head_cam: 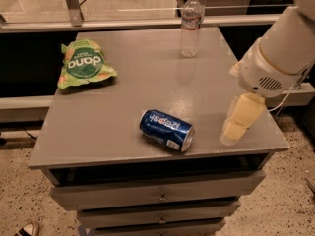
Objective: Move pepsi can near water bottle
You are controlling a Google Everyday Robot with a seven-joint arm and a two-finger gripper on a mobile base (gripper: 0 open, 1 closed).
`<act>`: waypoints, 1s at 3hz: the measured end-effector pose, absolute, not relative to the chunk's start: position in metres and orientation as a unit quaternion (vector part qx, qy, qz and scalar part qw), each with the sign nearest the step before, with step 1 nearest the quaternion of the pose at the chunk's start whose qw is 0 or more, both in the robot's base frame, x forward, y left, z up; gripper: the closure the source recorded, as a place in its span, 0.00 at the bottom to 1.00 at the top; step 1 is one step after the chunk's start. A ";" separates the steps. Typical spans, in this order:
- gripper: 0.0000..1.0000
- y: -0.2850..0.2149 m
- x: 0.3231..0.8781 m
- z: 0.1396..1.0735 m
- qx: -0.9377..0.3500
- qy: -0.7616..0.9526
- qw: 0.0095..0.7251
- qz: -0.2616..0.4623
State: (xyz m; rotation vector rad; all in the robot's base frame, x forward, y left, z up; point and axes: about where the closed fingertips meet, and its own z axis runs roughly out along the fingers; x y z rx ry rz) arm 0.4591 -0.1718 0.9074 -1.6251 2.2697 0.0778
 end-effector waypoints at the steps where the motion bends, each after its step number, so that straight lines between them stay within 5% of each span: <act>1: 0.00 -0.147 0.462 0.881 -0.560 0.809 0.168 0.061; 3: 0.00 -0.101 0.461 0.844 -0.530 0.825 0.166 0.109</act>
Offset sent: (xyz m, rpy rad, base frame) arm 0.0032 0.0787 -0.0747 0.1665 0.1313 -0.0806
